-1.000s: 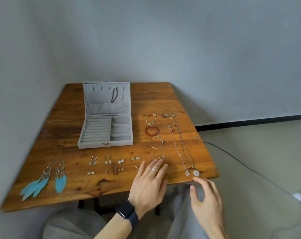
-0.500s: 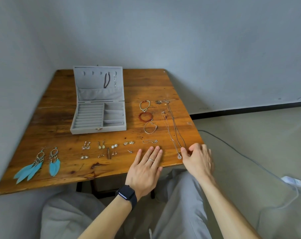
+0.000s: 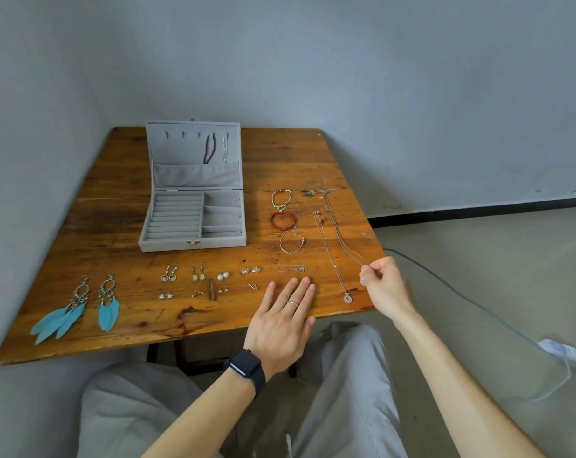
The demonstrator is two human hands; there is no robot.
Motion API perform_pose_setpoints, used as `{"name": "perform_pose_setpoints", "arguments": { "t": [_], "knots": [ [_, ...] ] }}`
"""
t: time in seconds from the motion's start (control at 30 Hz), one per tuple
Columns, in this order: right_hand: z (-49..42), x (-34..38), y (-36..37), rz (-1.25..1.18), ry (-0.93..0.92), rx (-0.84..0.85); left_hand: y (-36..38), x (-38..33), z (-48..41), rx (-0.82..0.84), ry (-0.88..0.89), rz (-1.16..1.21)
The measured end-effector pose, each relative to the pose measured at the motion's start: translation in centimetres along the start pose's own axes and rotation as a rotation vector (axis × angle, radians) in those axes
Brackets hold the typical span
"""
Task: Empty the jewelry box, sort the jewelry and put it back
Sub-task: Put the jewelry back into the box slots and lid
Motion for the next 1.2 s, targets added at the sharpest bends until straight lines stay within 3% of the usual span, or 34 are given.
{"name": "perform_pose_setpoints", "arguments": {
  "t": [0.1,0.27,0.37,0.53,0.7,0.9,1.2],
  "knots": [
    [-0.5,0.1,-0.8,-0.275,0.001,-0.006,-0.7,0.1,-0.1,0.009,0.015,0.051],
    [-0.4,1.7,-2.1,-0.452,-0.039,-0.029,-6.6,0.4,-1.4,-0.079,0.035,0.435],
    [0.6,2.3,-2.1,-0.501,-0.064,0.001,-8.8,0.3,-4.5,0.020,-0.078,0.861],
    [3.0,1.4,-1.6,-0.542,-0.082,0.037,-7.4,-3.0,-7.9,0.373,-0.221,1.326],
    [5.1,-0.4,-1.2,-0.580,-0.108,0.021,-6.0,-4.2,-9.6,0.368,-0.281,1.679],
    [6.0,-2.2,-0.5,-0.589,-0.096,0.006,-6.3,-3.9,-11.1,0.355,-0.267,1.818],
    [5.6,0.2,1.8,-0.492,-0.200,0.096,-14.7,5.5,-11.5,0.037,-0.190,1.864]
  ]
}}
Point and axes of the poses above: each hand's wrist, its own z-axis away from the middle knuckle, its own y-axis out of the palm, x = y × z, the point moved 9 cm from there along -z, towards the middle knuckle, and after that the axes turned 14 degrees about x, right-handed, at the moved point
